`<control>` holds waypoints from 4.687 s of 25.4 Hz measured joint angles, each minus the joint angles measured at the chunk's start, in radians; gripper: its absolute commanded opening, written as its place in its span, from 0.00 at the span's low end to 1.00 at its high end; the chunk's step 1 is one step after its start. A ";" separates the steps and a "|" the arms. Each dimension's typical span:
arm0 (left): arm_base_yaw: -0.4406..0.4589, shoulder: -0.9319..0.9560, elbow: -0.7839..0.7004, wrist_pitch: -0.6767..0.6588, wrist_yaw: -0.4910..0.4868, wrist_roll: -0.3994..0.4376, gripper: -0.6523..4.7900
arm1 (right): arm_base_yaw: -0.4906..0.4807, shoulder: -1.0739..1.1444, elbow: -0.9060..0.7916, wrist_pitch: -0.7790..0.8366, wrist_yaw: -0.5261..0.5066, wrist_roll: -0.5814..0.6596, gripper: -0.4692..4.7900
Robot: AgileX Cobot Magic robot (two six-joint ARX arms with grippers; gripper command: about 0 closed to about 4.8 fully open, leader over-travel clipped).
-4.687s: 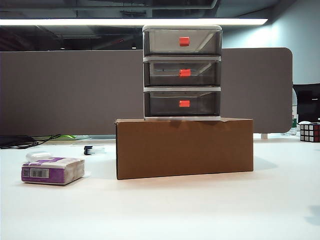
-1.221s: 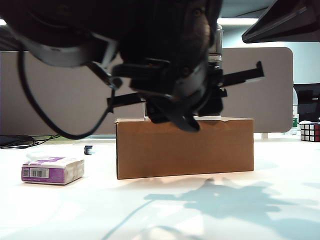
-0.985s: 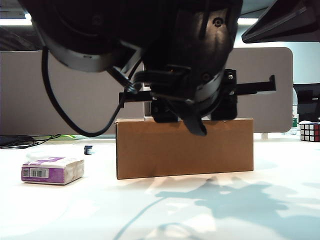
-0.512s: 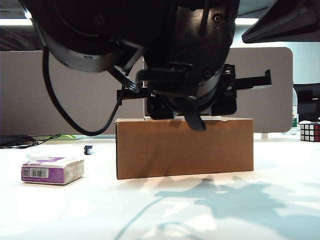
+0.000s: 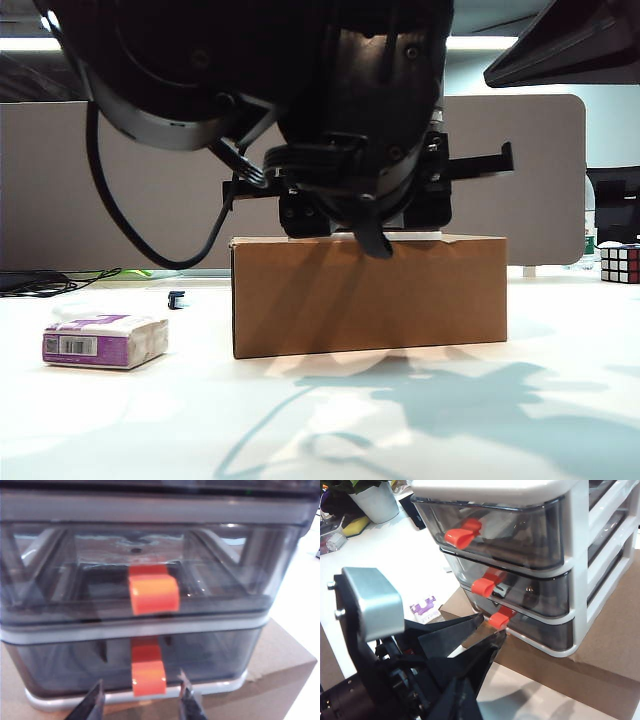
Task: Open the third layer of the drawer on the table, pick up a pack of napkins on the table and put it in, and finally close the drawer.
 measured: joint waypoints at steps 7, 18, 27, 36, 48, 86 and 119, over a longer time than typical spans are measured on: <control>0.019 0.001 0.006 0.000 0.028 0.000 0.46 | 0.000 0.000 0.000 0.000 0.000 -0.010 0.08; 0.045 0.003 0.015 0.000 0.069 -0.005 0.44 | 0.000 0.000 0.000 -0.005 0.000 -0.010 0.08; 0.056 0.005 0.015 0.000 0.084 -0.016 0.44 | 0.000 0.000 0.000 -0.005 0.000 -0.011 0.08; 0.058 0.005 0.015 0.000 0.110 -0.019 0.39 | 0.000 0.000 0.000 -0.005 0.000 -0.012 0.08; 0.059 0.005 0.015 -0.002 0.113 -0.019 0.31 | 0.000 0.000 0.000 -0.012 0.000 -0.012 0.08; 0.005 0.009 0.016 -0.033 0.019 -0.083 0.11 | 0.005 0.254 0.028 0.247 -0.035 0.031 0.08; -0.235 -0.119 -0.058 -0.373 -0.041 -0.438 0.11 | 0.005 0.309 0.103 0.327 -0.063 0.034 0.08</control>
